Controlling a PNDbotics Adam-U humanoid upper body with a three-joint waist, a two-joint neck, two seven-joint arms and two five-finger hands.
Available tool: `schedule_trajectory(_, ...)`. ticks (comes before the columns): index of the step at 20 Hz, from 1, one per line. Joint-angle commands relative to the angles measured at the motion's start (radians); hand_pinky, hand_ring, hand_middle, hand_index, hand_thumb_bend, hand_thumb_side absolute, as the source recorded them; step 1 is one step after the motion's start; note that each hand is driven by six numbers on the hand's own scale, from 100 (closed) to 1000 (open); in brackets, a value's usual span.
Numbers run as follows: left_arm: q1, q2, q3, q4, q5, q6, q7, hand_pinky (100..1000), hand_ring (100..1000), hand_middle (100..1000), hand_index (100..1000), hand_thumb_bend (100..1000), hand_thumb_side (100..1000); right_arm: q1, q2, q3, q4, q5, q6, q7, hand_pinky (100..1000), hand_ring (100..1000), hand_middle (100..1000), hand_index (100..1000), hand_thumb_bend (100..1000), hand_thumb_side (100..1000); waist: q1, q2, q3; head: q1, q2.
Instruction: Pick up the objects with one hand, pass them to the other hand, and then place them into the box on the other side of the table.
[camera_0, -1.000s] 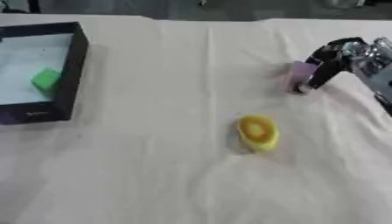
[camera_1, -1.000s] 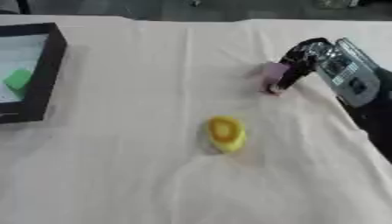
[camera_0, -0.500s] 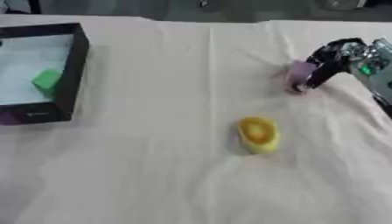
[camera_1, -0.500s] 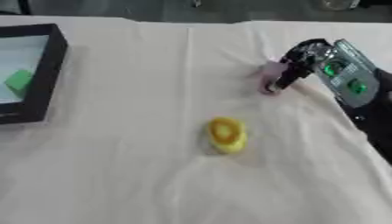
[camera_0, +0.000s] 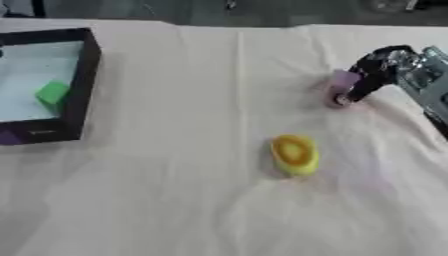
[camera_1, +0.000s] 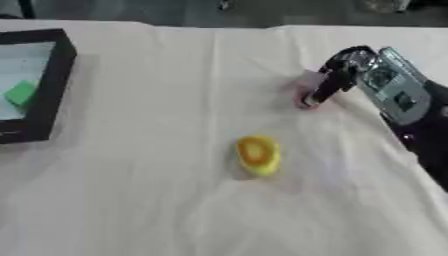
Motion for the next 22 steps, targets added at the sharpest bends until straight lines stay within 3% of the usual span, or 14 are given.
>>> schedule_trajectory(1,-0.004,0.028,0.021,-0.013,0.0,0.112,0.113,1000,771,643,697,100,615,-0.018,-0.027,-0.007,-0.028,0.005,0.064,0.052,900,810,590,538,270,100,-0.009,-0.019,-0.001,0.001,-0.004)
schedule_trajectory(6,0.004,0.031,0.022,-0.013,0.001,0.113,0.114,1000,771,643,697,100,612,-0.019,-0.037,-0.018,-0.082,0.043,0.083,0.013,885,791,576,494,265,100,-0.006,-0.031,-0.008,0.005,0.007)
schedule_trajectory(11,0.008,0.03,0.024,-0.013,0.003,0.113,0.116,1000,771,643,697,100,611,0.021,-0.068,-0.034,-0.254,0.13,0.166,-0.115,850,752,550,485,253,100,-0.002,-0.036,-0.011,0.007,0.016)
schedule_trajectory(15,0.017,0.03,0.027,-0.013,0.006,0.113,0.118,1000,771,644,697,100,607,0.067,-0.089,-0.057,-0.379,0.229,0.177,-0.179,850,741,547,487,286,100,0.005,-0.045,-0.018,0.014,0.022)
schedule_trajectory(19,0.02,0.031,0.028,-0.013,0.008,0.113,0.12,1000,771,645,697,100,605,0.085,-0.09,-0.075,-0.431,0.338,0.178,-0.139,848,739,547,487,287,100,0.008,-0.048,-0.02,0.018,0.024)
schedule_trajectory(22,0.032,0.032,0.033,-0.013,0.012,0.113,0.123,1000,771,647,697,100,607,0.083,-0.053,-0.125,-0.487,0.387,0.178,-0.155,798,701,537,470,249,100,0.02,-0.066,-0.038,0.036,0.037)
